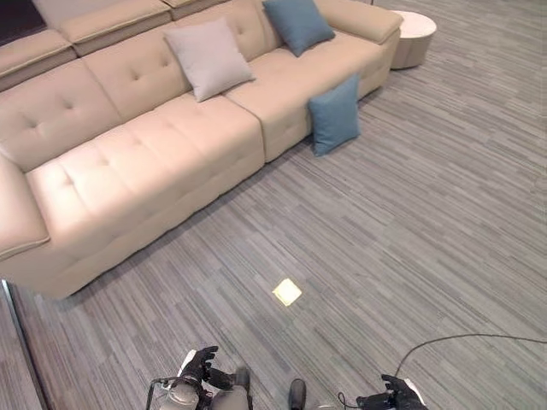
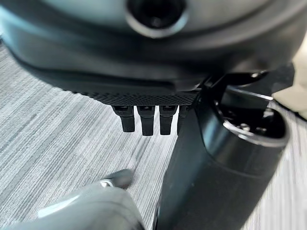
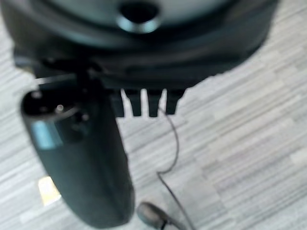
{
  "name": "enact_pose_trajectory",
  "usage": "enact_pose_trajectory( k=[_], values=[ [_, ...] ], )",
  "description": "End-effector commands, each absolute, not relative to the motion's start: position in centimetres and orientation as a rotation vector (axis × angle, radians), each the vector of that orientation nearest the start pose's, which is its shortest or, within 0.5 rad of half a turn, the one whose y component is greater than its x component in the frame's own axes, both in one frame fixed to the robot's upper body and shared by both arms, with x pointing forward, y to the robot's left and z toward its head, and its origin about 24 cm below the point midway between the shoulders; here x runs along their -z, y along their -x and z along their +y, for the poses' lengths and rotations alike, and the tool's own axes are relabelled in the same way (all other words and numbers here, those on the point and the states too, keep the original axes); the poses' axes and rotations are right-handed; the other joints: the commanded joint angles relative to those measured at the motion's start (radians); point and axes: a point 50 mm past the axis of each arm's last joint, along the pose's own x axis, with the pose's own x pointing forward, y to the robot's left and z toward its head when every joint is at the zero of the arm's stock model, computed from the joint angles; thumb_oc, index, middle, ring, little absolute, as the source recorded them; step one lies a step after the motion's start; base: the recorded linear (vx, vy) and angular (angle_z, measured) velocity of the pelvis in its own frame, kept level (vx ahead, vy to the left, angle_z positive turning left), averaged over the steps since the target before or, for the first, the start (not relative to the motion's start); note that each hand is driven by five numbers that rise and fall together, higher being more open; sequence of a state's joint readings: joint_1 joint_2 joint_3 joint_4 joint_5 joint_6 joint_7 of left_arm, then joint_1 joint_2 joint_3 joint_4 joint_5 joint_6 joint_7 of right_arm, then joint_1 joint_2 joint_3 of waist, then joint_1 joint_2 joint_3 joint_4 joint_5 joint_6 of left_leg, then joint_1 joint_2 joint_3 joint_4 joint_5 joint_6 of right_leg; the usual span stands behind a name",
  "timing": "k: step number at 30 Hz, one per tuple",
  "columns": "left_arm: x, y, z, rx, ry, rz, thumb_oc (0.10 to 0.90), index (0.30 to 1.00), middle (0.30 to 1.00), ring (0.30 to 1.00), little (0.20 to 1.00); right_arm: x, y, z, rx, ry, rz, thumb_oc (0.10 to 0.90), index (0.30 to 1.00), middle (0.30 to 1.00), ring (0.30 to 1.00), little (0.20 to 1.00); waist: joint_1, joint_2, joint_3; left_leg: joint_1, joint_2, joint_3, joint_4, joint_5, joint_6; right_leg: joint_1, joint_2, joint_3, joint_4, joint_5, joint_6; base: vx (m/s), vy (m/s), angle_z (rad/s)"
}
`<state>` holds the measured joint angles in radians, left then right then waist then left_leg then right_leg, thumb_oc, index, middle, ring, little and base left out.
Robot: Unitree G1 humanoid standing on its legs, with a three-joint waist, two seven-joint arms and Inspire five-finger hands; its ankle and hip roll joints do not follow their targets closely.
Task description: Pick up all the scattered cushions and arrange them neatly on the sofa.
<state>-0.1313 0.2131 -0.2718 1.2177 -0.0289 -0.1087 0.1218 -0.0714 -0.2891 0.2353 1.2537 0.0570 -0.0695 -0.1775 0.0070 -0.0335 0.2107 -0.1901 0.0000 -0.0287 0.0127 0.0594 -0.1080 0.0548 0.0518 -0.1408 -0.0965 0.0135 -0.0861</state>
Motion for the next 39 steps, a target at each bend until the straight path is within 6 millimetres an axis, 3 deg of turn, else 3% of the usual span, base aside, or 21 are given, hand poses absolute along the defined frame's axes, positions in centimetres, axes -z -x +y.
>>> enact_pose_trajectory(
  k=[1,5,9,10,11,13,17,20,22,24,27,28,29,30,31,32,33,35,36,39],
  values=[
    [14.7,-14.4,21.9,0.014,-0.467,0.997,0.8,0.9,0.9,0.9,0.9,14.4,-11.5,-26.6,0.195,0.498,1.079,0.8,0.9,0.9,0.9,0.9,0.018,-0.014,-0.002,-0.07,-0.048,-0.014,0.146,-0.027,0.071,0.071,-0.029,0.068,0.073,-0.157,0.108,0.3,0.101,-0.37],
    [14.8,-14.0,22.3,-0.001,-0.46,1.01,0.8,0.9,0.9,0.9,0.9,14.7,-10.8,-26.4,0.181,0.496,1.103,0.8,0.9,0.9,0.9,0.9,0.026,-0.02,-0.028,-0.048,-0.049,-0.013,0.139,-0.04,0.088,0.102,-0.032,0.108,0.096,-0.192,0.11,0.28,0.138,-0.78],
    [14.7,-14.1,22.3,0.002,-0.46,1.003,0.8,0.9,0.9,0.9,0.9,14.8,-10.9,-25.9,0.145,0.505,1.105,0.8,0.9,0.9,0.9,0.9,0.05,-0.036,-0.048,-0.003,-0.048,0.029,0.143,-0.094,0.121,0.067,-0.068,0.111,0.234,-0.187,0.162,0.2,0.137,-0.65],
    [14.6,-14.2,22.5,0.0,-0.462,0.999,0.8,0.9,0.9,0.9,0.9,14.8,-11.1,-25.7,0.136,0.506,1.102,0.8,0.9,0.9,0.9,0.9,0.049,-0.034,-0.045,0.012,-0.043,0.033,0.14,-0.102,0.127,0.04,-0.07,0.109,0.289,-0.173,0.176,0.18,0.153,-0.71],
    [14.3,-14.8,22.6,0.0,-0.471,0.977,0.8,0.9,0.9,0.9,0.9,14.6,-12.0,-25.5,0.114,0.519,1.076,0.8,0.9,0.9,0.9,0.9,0.038,-0.031,-0.019,0.047,-0.041,0.049,0.147,-0.129,0.157,-0.066,-0.088,0.101,0.464,-0.068,0.236,0.12,0.149,-0.47],
    [14.1,-15.2,22.9,-0.011,-0.477,0.963,0.8,0.9,0.9,0.9,0.9,14.3,-12.9,-25.2,0.111,0.51,1.04,0.8,0.9,0.9,0.9,0.9,0.024,-0.016,0.0,0.071,-0.027,0.057,0.144,-0.143,0.168,-0.138,-0.1,0.067,0.561,-0.026,0.265,0.11,0.138,-0.38],
    [14.0,-15.3,23.1,-0.029,-0.473,0.956,0.8,0.9,0.9,0.9,0.9,14.2,-13.5,-24.9,0.113,0.499,1.01,0.8,0.9,0.9,0.9,0.9,0.011,0.001,0.008,0.134,-0.017,0.053,0.114,-0.167,0.171,-0.216,-0.147,-0.025,0.57,-0.044,0.243,0.17,0.058,0.0],
    [14.0,-15.5,23.0,-0.027,-0.472,0.956,0.8,0.9,0.9,0.9,0.9,14.1,-13.7,-25.0,0.113,0.511,1.008,0.8,0.9,0.9,0.9,0.9,-0.007,-0.006,0.009,0.209,-0.034,0.038,0.077,-0.198,0.166,-0.27,-0.142,-0.086,0.385,-0.054,0.203,0.33,-0.03,0.02],
    [14.0,-15.5,22.8,-0.017,-0.475,0.961,0.8,0.9,0.9,0.9,0.9,14.1,-13.3,-25.3,0.116,0.523,1.027,0.8,0.9,0.9,0.9,0.9,-0.025,-0.02,0.011,0.274,-0.053,0.005,0.062,-0.235,0.155,-0.287,-0.12,-0.089,0.214,-0.008,0.204,0.46,-0.117,-0.02],
    [14.1,-15.3,22.7,-0.011,-0.475,0.965,0.8,0.9,0.9,0.9,0.9,14.2,-13.1,-25.4,0.118,0.525,1.034,0.8,0.9,0.9,0.9,0.9,-0.028,-0.018,0.011,0.29,-0.051,-0.002,0.06,-0.244,0.15,-0.279,-0.116,-0.091,0.197,-0.005,0.204,0.27,-0.083,0.27],
    [14.4,-14.7,22.4,0.01,-0.487,0.982,0.8,0.9,0.9,0.9,0.9,14.4,-12.3,-25.5,0.124,0.515,1.056,0.8,0.9,0.9,0.9,0.9,-0.041,-0.019,-0.005,0.32,-0.05,-0.024,0.073,-0.267,0.141,-0.255,-0.092,-0.044,0.189,-0.015,0.176,0.28,-0.085,0.45],
    [14.8,-14.1,22.1,0.028,-0.477,1.006,0.8,0.9,0.9,0.9,0.9,14.6,-11.8,-25.7,0.138,0.501,1.07,0.8,0.9,0.9,0.9,0.9,-0.039,-0.011,-0.023,0.326,-0.031,-0.014,0.116,-0.246,0.112,-0.218,-0.083,-0.056,0.17,-0.015,0.16,0.35,-0.195,0.98],
    [14.9,-13.9,21.9,0.04,-0.476,1.012,0.8,0.9,0.9,0.9,0.9,14.5,-12.0,-25.6,0.146,0.483,1.056,0.8,0.9,0.9,0.9,0.9,-0.038,-0.006,-0.017,0.262,-0.003,0.002,0.297,-0.175,0.066,-0.161,-0.069,-0.05,0.152,-0.031,0.133,0.38,-0.245,0.93],
    [14.8,-14.1,21.8,0.042,-0.471,1.005,0.8,0.9,0.9,0.9,0.9,14.4,-12.4,-25.6,0.155,0.477,1.046,0.8,0.9,0.9,0.9,0.9,-0.035,-0.015,-0.008,0.206,0.0,0.008,0.398,-0.117,0.05,-0.144,-0.078,-0.052,0.144,-0.035,0.121,0.17,-0.164,0.75],
    [14.8,-14.1,21.8,0.042,-0.471,1.005,0.8,0.9,0.9,0.9,0.9,14.4,-12.4,-25.6,0.155,0.477,1.046,0.8,0.9,0.9,0.9,0.9,-0.036,-0.014,-0.008,0.2,0.002,0.006,0.405,-0.121,0.049,-0.146,-0.076,-0.054,0.144,-0.035,0.12,0.12,-0.172,0.33],
    [14.6,-14.8,21.7,0.036,-0.467,0.986,0.8,0.9,0.9,0.9,0.9,14.2,-12.9,-25.7,0.171,0.467,1.029,0.8,0.9,0.9,0.9,0.9,-0.025,-0.03,0.013,0.105,0.029,0.034,0.549,-0.068,0.047,-0.102,-0.08,-0.06,0.121,-0.049,0.094,0.13,-0.148,0.1],
    [14.5,-15.0,21.7,0.033,-0.467,0.979,0.8,0.9,0.9,0.9,0.9,14.1,-13.0,-25.8,0.178,0.466,1.029,0.8,0.9,0.9,0.9,0.9,-0.022,-0.031,0.017,0.079,0.046,0.056,0.568,-0.072,0.056,-0.087,-0.078,-0.063,0.111,-0.058,0.09,0.13,-0.146,-0.02],
    [14.5,-15.1,21.5,0.035,-0.467,0.975,0.8,0.9,0.9,0.9,0.9,14.1,-12.9,-25.9,0.183,0.463,1.03,0.8,0.9,0.9,0.9,0.9,-0.02,-0.033,0.02,0.052,0.061,0.076,0.562,-0.078,0.059,-0.071,-0.082,-0.068,0.103,-0.065,0.089,0.18,-0.051,-0.05],
    [14.4,-15.5,21.3,0.044,-0.474,0.961,0.8,0.9,0.9,0.9,0.9,14.1,-12.9,-26.0,0.193,0.455,1.027,0.8,0.9,0.9,0.9,0.9,-0.013,-0.039,0.022,0.002,0.076,0.111,0.482,-0.105,0.069,-0.039,-0.087,-0.076,0.086,-0.082,0.096,0.33,-0.041,-0.07],
    [14.4,-15.5,20.9,0.062,-0.484,0.958,0.8,0.9,0.9,0.9,0.9,14.2,-12.3,-26.2,0.189,0.468,1.048,0.8,0.9,0.9,0.9,0.9,-0.002,-0.029,0.021,-0.013,0.052,0.103,0.301,-0.113,0.071,0.004,-0.075,-0.06,0.068,-0.108,0.108,0.3,0.043,0.07]
  ],
)
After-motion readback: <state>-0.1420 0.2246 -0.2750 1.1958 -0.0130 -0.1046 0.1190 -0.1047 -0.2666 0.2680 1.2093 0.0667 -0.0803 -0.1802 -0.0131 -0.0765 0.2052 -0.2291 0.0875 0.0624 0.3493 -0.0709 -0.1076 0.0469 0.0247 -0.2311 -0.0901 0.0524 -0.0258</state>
